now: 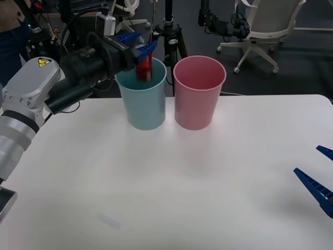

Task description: Grasp the object on the table and drop it into the matching bin: aluminum can to the light blue bin, PET bottle to the pink bin.

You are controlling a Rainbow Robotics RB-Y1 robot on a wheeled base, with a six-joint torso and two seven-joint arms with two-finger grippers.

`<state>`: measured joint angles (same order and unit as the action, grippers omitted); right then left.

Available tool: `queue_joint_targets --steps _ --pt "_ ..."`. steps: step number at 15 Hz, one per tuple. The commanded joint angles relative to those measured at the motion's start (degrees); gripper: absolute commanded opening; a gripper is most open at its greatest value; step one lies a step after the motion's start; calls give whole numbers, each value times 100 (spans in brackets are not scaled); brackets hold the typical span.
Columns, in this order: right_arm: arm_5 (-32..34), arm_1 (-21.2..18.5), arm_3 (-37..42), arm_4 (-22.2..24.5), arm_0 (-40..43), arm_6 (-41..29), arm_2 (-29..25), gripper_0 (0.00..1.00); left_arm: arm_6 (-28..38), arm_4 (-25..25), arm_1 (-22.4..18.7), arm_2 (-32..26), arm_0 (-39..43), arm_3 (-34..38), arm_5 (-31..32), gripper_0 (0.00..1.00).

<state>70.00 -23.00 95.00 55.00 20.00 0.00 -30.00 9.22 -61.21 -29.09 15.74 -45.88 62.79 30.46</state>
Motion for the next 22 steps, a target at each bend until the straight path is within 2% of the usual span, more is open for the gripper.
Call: queue_joint_targets --steps 1,9,12,14,19,22 --pt "0 0 0 0 0 0 0 100 -17 56 0 0 0 -4 3 100" --pt "0 0 0 0 0 0 0 100 -43 250 -35 0 88 5 83 100" --pt "0 0 0 0 0 0 0 100 -167 434 -308 0 281 198 223 100" --pt "0 0 0 0 0 0 0 100 -175 610 -589 0 589 673 223 100" --pt "0 0 0 0 0 0 0 100 -290 1445 -1591 -27 1696 2088 197 100" --pt "0 0 0 0 0 0 0 100 -413 1586 -1890 -458 2461 2774 223 100"
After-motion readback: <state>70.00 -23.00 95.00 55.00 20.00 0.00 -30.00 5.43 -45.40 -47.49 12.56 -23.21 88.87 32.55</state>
